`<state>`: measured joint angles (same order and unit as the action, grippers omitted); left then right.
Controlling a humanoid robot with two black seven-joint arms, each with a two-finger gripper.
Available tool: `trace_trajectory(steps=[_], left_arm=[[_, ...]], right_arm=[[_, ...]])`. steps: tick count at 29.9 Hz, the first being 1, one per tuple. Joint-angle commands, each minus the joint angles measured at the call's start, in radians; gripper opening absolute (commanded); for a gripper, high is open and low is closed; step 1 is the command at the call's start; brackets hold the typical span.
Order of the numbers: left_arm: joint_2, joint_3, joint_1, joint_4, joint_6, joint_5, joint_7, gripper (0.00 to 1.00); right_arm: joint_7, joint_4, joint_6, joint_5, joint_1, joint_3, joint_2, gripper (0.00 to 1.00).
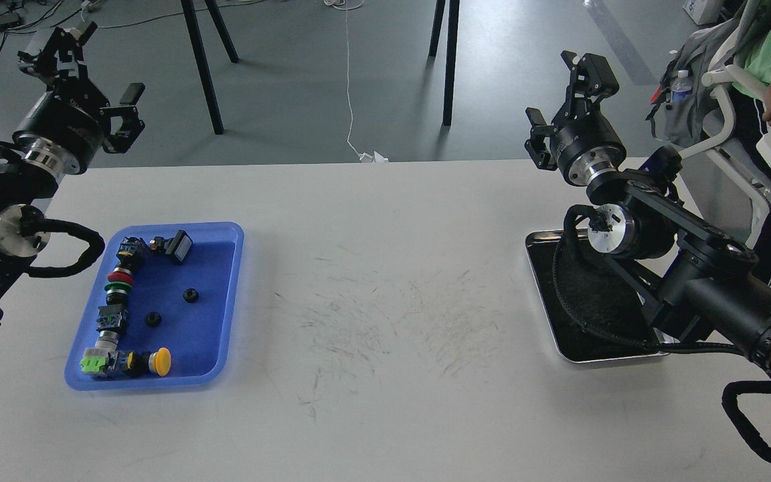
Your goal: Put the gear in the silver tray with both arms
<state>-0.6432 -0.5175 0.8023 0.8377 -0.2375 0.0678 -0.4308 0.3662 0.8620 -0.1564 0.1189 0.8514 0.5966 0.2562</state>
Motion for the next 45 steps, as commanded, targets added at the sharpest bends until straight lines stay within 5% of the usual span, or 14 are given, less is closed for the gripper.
trace_trajectory(steps=[1,12,20,45], left_arm=[[0.0,-0.001,0.0,-0.002,-0.008,0.05,-0.029,0.99],[-0.024,-0.016,-0.005,-0.022,-0.193,-0.003,-0.035,0.99],[0.01,0.027,-0.005,-0.023,-0.106,0.014,-0.034,0.99],[0.005,0.119,0.002,-0.015,-0.075,0.026,-0.031,0.99]], right_arm=[[0.0,0.0,0.0,-0.001,0.0,0.0,0.0,0.99],[0.0,0.0,0.0,-0.001,0.0,0.0,0.0,0.99],[0.0,0.0,0.0,-0.001,-0.002,0.002,0.0,0.99],[-0.007,-0.001,-0.009,0.001,-0.006,0.0,0.0,0.99]])
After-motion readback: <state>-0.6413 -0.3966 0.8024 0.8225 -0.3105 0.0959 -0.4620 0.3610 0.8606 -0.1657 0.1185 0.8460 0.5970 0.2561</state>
